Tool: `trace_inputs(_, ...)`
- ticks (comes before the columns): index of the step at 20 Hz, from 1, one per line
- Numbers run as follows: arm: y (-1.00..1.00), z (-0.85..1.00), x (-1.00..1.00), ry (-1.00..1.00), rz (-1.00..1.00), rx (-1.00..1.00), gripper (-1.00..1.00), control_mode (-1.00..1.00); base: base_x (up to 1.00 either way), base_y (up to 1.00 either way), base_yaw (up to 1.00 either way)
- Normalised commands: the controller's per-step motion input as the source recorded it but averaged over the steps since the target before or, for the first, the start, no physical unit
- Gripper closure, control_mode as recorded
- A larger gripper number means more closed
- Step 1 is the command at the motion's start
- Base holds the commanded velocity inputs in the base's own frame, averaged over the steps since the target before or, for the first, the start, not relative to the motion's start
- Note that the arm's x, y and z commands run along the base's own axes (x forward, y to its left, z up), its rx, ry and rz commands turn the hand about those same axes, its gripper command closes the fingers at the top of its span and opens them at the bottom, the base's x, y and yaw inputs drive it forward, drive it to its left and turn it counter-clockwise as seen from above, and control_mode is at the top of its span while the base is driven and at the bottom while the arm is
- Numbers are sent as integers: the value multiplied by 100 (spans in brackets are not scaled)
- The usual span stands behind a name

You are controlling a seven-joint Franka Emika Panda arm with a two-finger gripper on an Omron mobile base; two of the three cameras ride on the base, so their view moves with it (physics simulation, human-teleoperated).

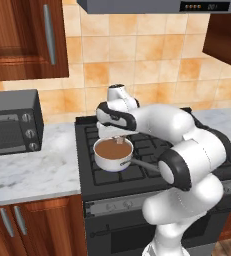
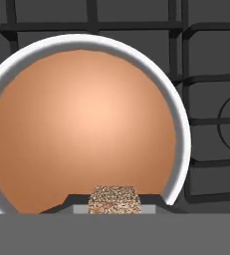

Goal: Pick up the sugar cube(s) and place them in the saucepan with hot chocolate.

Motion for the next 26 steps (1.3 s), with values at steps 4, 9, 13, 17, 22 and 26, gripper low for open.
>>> trace_inputs(4, 5, -39, 4, 0, 0, -12, 100, -100, 0, 0, 0)
trace_inputs(9, 12, -21, 2, -2, 0, -2, 100, -100, 0, 0, 0)
trace_inputs(13, 12, -16, 0, -2, 0, 0, -100, -100, 0, 0, 0)
trace_inputs(17, 0, -2, 0, -6, 0, 0, -100, -100, 0, 0, 0)
trace_inputs(22, -11, 11, -5, -6, 0, 0, -100, -100, 0, 0, 0)
trace_inputs(26, -85, 73, -62, -20, 0, 8, -100, -100, 0, 0, 0)
